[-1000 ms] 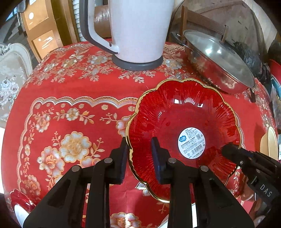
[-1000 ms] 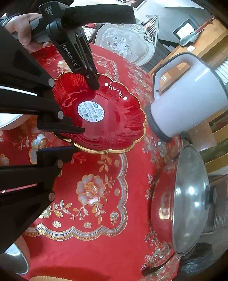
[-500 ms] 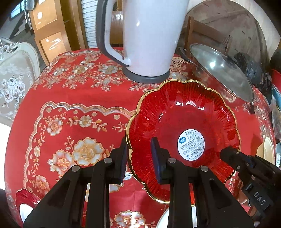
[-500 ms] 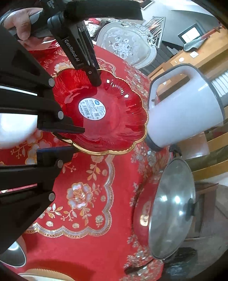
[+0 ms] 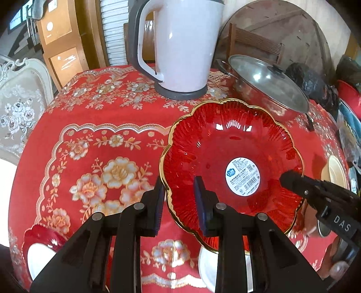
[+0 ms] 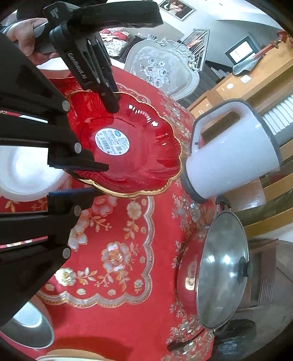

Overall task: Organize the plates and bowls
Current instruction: 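Lift the red plate with both grippers and carry it toward the plate stack, then lower the red plate onto the white plate with both grippers and open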

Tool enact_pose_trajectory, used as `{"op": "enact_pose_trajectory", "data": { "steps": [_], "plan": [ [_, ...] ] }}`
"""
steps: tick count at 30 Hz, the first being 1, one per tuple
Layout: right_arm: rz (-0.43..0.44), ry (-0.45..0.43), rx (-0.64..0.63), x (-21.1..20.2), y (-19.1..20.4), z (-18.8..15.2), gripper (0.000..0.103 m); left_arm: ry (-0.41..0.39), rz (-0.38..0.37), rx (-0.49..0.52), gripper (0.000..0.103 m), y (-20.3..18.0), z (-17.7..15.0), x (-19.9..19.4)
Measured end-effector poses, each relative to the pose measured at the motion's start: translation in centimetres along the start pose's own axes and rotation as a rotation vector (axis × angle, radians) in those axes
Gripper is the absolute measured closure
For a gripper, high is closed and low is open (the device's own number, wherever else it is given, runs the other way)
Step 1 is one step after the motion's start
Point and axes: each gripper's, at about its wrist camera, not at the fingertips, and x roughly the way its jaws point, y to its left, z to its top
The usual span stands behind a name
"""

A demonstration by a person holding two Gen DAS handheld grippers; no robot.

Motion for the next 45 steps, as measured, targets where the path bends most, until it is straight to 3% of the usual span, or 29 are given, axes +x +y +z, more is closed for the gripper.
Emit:
{"op": "enact_pose_trajectory", "data": {
  "steps": [9,16,45],
  "plan": [
    [0.009,-0.012,-0.042,-2.2,1.7,-2.1,0.088,-0.056,0.008,0.021,0.078,0.1,-3.3,-3.4],
    [0.044,-0.003,-0.086,-2.3,3.8,-3.6,0.088,-0.073,0.021,-0.008,0.078,2.3,-5.8,-5.5],
    [0.186,0.083,-0.272,1.8,15.8,-6.8,0.087,-0.148,0.17,-0.165,0.078,13.4,-13.3,-11.4]
  ]
}}
